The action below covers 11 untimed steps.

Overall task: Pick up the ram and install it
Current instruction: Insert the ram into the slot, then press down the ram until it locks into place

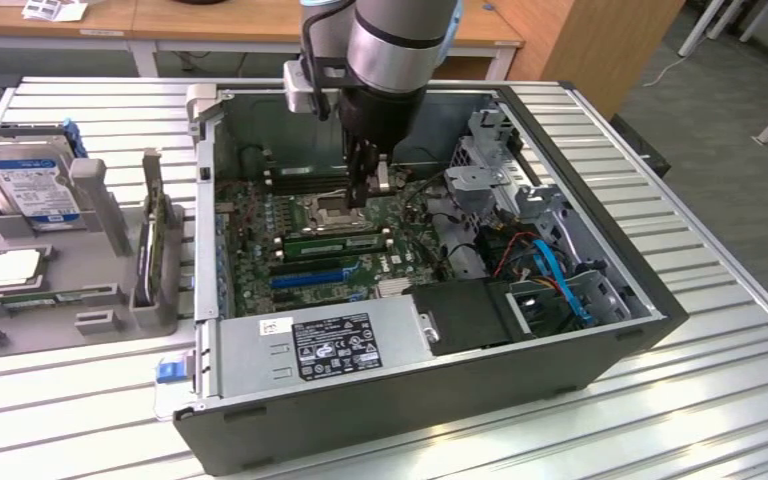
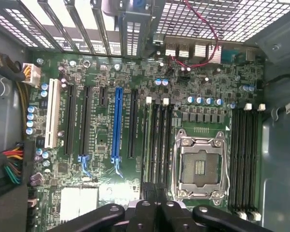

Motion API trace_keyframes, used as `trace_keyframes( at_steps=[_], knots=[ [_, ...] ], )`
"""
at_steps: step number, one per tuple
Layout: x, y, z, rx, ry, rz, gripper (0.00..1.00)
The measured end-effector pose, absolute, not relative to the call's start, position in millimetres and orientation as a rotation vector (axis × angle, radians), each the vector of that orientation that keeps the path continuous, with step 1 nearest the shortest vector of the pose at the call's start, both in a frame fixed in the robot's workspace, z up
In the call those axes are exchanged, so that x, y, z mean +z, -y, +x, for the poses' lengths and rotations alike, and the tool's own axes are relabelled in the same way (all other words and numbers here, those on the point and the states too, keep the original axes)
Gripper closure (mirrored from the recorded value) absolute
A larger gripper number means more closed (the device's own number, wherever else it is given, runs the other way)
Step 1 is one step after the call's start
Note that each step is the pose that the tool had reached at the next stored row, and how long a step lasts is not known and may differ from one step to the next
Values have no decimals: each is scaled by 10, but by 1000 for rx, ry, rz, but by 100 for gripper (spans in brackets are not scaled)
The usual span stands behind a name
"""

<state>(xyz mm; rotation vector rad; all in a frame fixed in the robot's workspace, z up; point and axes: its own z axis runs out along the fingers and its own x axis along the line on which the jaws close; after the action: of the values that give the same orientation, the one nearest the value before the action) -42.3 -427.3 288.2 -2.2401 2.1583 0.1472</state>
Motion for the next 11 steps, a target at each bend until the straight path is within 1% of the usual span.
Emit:
trace_keyframes(
  at_steps=[11],
  knots=[
    [2882, 4273, -419, 160, -2164, -2245, 89]
  ],
)
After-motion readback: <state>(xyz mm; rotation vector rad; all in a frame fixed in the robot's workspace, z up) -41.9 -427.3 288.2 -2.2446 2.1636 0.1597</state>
